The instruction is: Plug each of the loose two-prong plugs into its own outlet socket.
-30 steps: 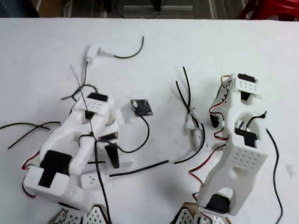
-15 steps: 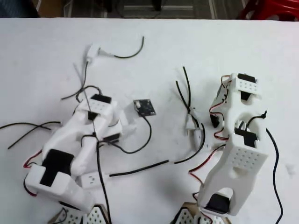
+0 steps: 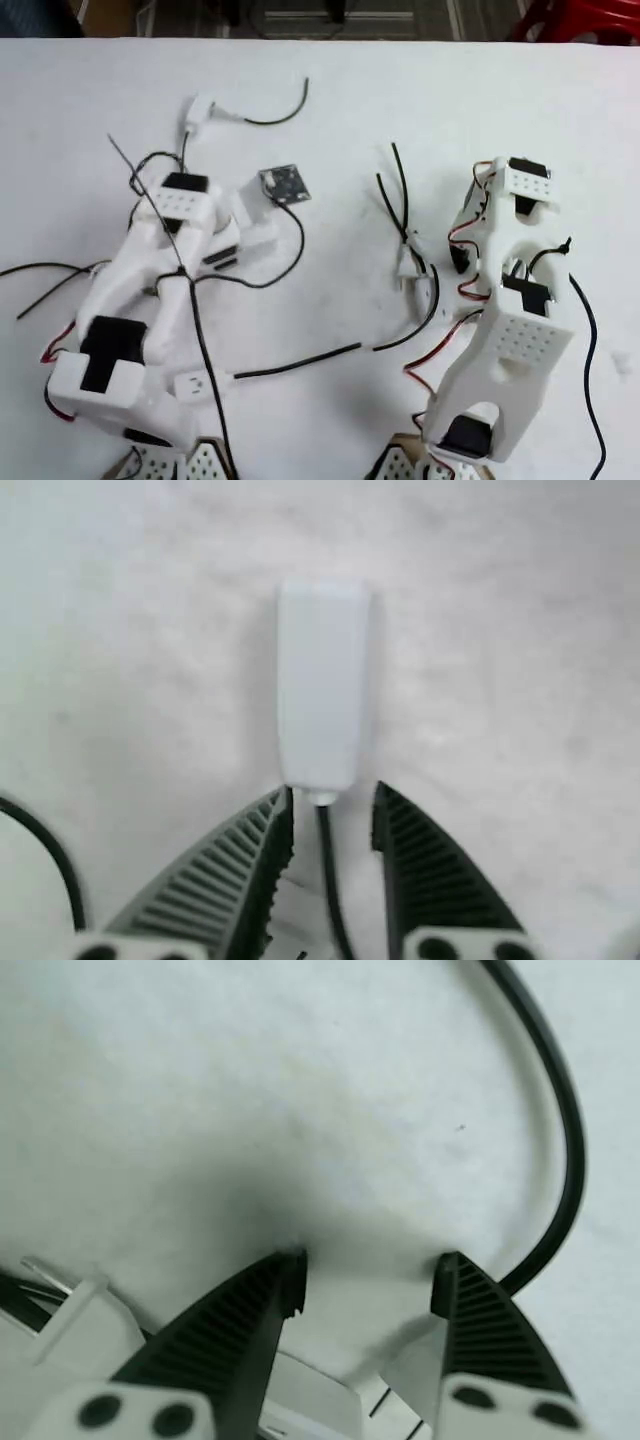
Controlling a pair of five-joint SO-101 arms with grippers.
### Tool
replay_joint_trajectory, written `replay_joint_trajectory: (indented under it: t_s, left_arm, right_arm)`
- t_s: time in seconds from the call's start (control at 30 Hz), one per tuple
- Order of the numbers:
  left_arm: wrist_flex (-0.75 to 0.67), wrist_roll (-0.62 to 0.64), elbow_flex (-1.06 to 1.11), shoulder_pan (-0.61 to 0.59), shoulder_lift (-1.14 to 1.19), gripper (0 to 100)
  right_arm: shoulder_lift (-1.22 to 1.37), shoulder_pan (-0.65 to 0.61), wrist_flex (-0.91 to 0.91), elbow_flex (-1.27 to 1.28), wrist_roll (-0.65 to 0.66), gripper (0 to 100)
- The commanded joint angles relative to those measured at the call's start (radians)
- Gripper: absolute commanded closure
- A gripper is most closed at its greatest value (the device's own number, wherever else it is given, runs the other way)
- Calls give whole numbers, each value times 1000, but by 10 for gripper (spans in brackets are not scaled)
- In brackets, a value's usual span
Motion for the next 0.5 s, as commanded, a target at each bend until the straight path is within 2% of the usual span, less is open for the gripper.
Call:
replay_joint_trajectory:
  t_s: [0.0, 0.13, 0.23, 0.47]
  left_arm:
    - [25, -32, 44, -8, -33, 797]
    - [118, -110, 101, 53, -35, 797]
    - [153, -97, 104, 94, -35, 797]
    - [86, -15, 101, 119, -36, 797]
  right_arm:
    - [12, -7, -41, -35, 12, 786]
    - [12, -7, -41, -35, 12, 786]
    - [12, -7, -41, -35, 12, 786]
    - [12, -7, -41, -35, 12, 786]
